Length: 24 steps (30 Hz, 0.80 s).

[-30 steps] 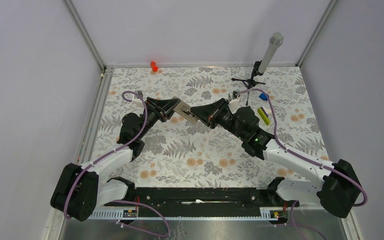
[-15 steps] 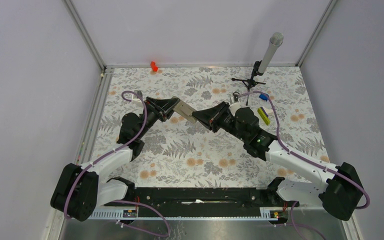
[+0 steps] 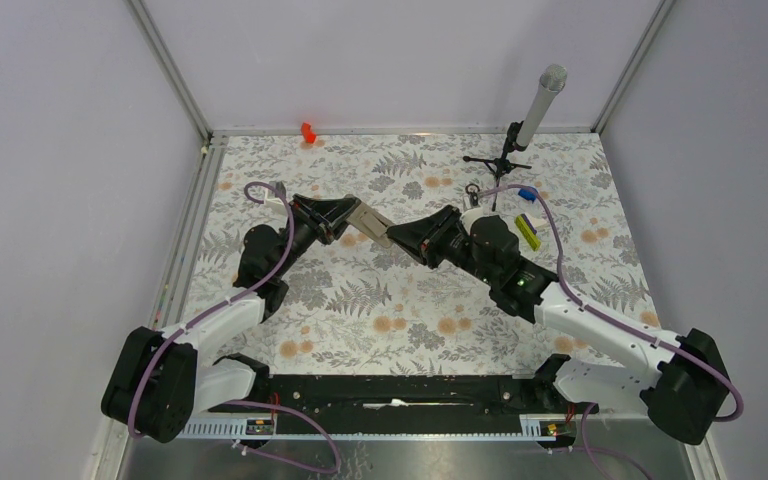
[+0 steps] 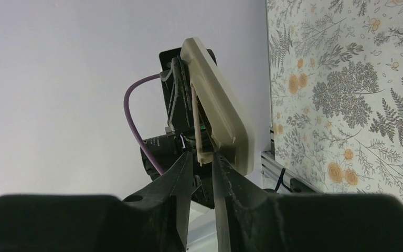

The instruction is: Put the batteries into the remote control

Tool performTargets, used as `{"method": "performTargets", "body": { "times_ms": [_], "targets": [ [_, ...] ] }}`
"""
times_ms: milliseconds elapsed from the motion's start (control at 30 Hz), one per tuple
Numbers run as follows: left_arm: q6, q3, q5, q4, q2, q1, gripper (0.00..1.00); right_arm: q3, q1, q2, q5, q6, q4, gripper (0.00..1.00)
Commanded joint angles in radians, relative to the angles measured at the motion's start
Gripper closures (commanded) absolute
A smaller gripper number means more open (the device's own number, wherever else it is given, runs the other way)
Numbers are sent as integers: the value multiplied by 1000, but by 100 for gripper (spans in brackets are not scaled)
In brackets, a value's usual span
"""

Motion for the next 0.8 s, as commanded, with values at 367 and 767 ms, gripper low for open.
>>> {"method": "performTargets", "body": {
  "times_ms": [367,767],
  "targets": [
    [-13,44,27,41,-32,18,100,34,6,-51,56,-63,-38,66],
    [3,70,64,-81,-6,23,100,188,5,-55,-6,-520,-236,44]
  ]
}}
